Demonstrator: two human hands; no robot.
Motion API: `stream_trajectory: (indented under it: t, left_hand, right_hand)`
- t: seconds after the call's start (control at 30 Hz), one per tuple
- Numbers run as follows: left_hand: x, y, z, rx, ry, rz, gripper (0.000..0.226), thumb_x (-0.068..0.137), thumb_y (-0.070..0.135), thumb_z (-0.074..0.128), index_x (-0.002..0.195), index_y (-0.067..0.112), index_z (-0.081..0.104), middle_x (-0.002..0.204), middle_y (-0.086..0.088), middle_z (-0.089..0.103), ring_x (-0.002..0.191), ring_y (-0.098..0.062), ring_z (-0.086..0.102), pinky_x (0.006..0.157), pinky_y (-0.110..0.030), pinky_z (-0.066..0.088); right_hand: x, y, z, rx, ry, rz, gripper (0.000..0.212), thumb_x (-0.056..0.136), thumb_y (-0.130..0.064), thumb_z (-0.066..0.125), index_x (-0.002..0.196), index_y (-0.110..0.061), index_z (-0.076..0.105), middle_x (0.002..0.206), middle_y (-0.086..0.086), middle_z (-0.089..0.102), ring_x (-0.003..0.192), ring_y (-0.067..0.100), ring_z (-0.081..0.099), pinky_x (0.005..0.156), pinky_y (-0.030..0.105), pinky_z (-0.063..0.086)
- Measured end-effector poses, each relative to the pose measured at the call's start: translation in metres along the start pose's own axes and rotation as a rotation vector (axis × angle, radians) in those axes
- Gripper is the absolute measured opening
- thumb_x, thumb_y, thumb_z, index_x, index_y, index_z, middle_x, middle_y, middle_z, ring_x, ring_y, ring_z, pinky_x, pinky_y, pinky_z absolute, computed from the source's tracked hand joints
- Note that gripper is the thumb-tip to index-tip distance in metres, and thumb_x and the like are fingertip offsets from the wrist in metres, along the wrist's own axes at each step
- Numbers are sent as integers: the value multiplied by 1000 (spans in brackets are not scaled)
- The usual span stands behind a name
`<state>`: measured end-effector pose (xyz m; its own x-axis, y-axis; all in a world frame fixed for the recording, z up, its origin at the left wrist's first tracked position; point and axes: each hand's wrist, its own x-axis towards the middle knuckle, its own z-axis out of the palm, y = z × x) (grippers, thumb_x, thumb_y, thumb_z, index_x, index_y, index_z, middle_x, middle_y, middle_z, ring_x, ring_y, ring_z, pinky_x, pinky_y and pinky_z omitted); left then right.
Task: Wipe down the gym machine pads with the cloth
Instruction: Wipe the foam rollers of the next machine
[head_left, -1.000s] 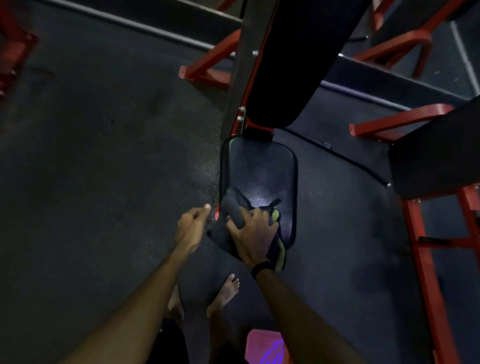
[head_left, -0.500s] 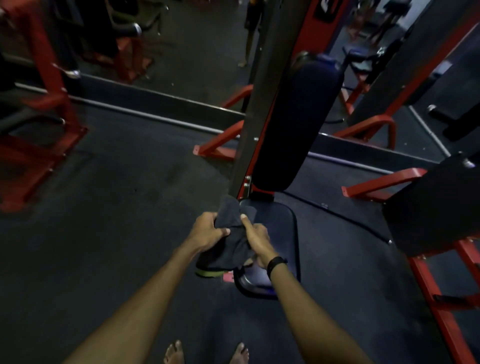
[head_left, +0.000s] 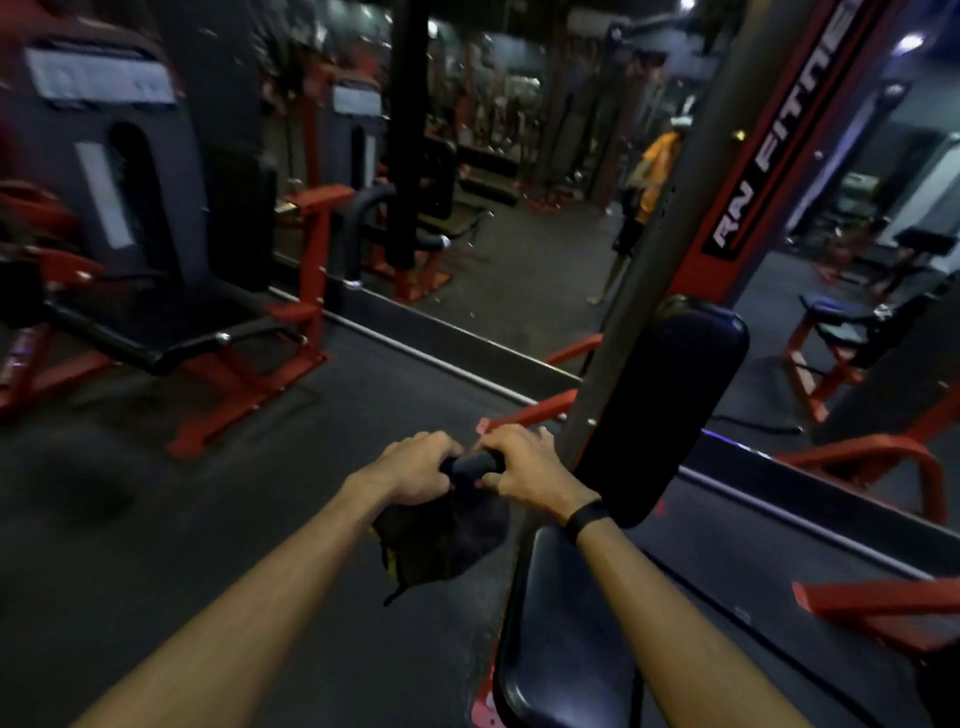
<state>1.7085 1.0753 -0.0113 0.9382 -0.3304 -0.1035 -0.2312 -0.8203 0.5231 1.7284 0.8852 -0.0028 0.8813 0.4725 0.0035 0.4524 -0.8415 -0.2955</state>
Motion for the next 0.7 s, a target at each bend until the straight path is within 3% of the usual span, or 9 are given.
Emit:
stream_trajectory:
  t: [0.07,0.17,0.33,0.5,0.7]
  left_hand:
    - [-16,-3,-9,-34,75,-45,14,82,25,69,82,33,58,89,6,65,94,-19,63,70,-33,44]
    - [-48,-14,-16,-67,224,-121,19,79,33,76,82,34,58,86,9,64,91,-15,62,68,-31,39]
    - [-118,-56,-16,-76,246,-354,21,76,32,80,91,25,67,88,8,68,88,-12,63,73,-33,50]
    - [-198,-90,-35,-125,426,-520,10,83,36,76,85,29,70,75,14,66,75,0,60,66,-29,45]
    - [-260,-116,-75,-95,544,-646,16,83,38,75,73,32,63,74,13,65,83,-8,63,76,-36,49]
  right_hand:
    - [1,-11,-8,-56,61,-63,22,85,-34,71,107,-30,68,108,-8,69,113,18,58,96,41,31]
    - [6,-32,-14,-44,126,-170,18,86,-37,68,102,-28,69,98,-6,71,104,19,62,94,40,40]
    - [23,-82,-9,10,149,-331,17,86,-31,69,103,-29,71,99,-9,72,105,16,62,101,43,39]
    - [41,-129,-3,25,91,-455,15,90,-29,68,105,-29,71,97,-9,71,104,15,61,100,41,36]
    - [73,-194,6,-9,-23,-582,14,91,-31,66,105,-34,70,99,-8,73,103,20,64,92,38,41]
